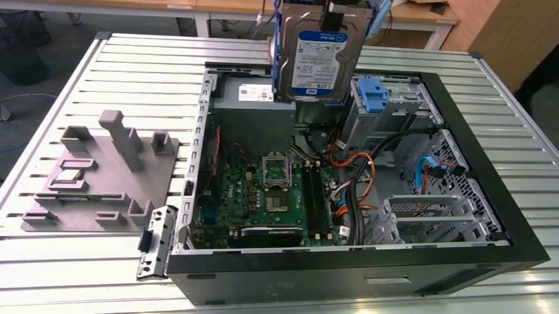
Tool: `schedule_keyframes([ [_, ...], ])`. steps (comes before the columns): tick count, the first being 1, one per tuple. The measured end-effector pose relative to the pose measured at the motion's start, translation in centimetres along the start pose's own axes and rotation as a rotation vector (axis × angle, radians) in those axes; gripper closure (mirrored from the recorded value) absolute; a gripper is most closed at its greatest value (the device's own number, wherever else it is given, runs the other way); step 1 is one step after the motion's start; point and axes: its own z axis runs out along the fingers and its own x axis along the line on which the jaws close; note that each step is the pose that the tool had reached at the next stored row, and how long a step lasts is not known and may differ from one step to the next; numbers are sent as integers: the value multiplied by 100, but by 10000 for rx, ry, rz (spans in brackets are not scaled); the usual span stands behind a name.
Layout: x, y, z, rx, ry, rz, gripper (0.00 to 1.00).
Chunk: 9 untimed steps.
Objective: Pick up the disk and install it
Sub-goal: 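Insert the disk into the insertion slot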
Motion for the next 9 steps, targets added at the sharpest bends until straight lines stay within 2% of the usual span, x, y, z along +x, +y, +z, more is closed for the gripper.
schedule_keyframes([
  [9, 252, -37, -11, 0, 0, 0, 65],
])
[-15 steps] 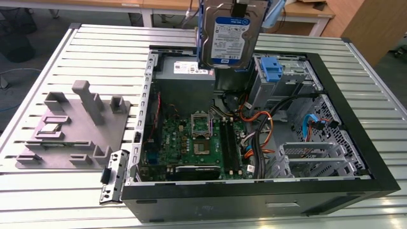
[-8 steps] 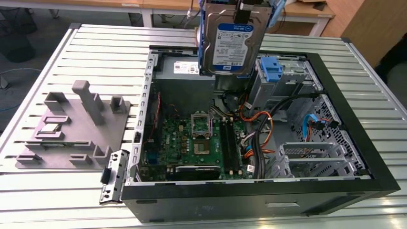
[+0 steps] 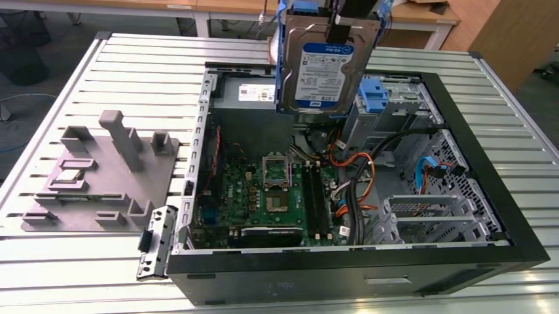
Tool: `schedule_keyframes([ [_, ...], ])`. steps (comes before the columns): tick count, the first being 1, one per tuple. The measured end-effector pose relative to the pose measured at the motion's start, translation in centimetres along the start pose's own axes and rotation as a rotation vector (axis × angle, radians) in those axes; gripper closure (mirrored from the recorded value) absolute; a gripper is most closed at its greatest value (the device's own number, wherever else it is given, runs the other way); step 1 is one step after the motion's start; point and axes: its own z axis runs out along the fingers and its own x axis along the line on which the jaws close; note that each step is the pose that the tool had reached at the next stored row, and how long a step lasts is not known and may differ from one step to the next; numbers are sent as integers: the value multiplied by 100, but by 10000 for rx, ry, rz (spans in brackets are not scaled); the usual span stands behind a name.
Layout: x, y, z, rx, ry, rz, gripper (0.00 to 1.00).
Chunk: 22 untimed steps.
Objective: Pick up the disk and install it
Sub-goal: 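Insert the disk into the insertion slot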
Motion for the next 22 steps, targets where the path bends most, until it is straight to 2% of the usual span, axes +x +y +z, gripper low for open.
schedule_keyframes([
  [22, 637, -83, -26, 0, 1, -1, 65],
])
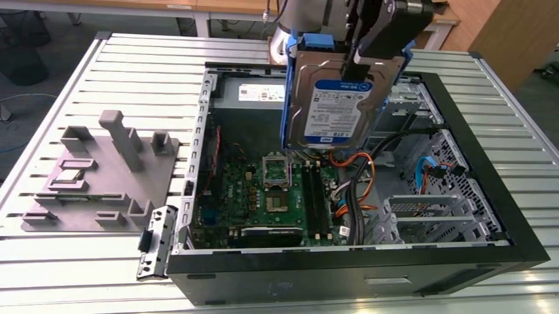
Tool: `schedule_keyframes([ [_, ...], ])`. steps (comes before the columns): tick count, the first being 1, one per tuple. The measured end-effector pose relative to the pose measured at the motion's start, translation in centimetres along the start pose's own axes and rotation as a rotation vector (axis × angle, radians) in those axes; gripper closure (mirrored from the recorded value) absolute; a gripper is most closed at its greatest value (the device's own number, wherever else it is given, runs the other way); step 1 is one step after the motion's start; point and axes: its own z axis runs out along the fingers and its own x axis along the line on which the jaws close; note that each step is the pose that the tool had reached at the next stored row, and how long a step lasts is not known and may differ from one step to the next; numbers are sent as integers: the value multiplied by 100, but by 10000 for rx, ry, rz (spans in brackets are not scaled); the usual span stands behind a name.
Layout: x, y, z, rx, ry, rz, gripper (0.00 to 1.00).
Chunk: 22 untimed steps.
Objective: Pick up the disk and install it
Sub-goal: 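Insert the disk into the insertion slot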
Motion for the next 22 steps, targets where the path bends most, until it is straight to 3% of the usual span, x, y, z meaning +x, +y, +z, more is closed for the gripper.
schedule_keyframes([
  [15, 393, -42, -16, 0, 1, 0, 65],
  [22, 483, -55, -20, 0, 1, 1, 65],
])
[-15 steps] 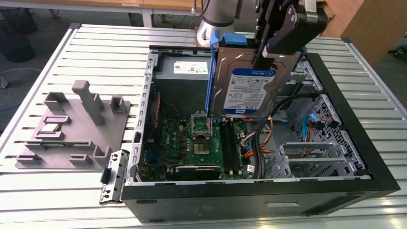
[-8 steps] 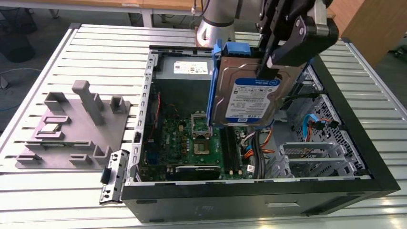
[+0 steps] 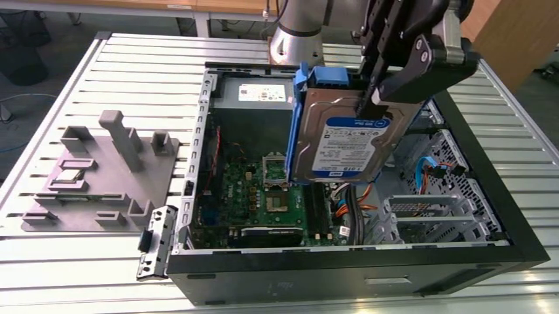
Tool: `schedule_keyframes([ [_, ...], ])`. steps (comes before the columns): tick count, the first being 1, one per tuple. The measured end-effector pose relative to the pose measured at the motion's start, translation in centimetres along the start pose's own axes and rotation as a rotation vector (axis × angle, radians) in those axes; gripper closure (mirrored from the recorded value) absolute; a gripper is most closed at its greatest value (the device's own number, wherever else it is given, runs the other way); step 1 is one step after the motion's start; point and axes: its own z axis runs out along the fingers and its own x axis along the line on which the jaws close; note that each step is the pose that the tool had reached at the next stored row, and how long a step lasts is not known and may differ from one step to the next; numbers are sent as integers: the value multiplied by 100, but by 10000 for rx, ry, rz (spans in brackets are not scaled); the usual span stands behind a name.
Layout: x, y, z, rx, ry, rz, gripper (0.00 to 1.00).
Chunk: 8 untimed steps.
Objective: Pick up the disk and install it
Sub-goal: 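Insert the disk into the insertion slot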
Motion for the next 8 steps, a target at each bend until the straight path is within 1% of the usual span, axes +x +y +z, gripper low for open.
schedule_keyframes([
  [2, -1, -14, 0, 0, -1, 0, 65],
  [4, -1, -46, -1, 0, 0, 0, 65],
  [8, -6, -148, -4, -1, -1, -1, 65],
])
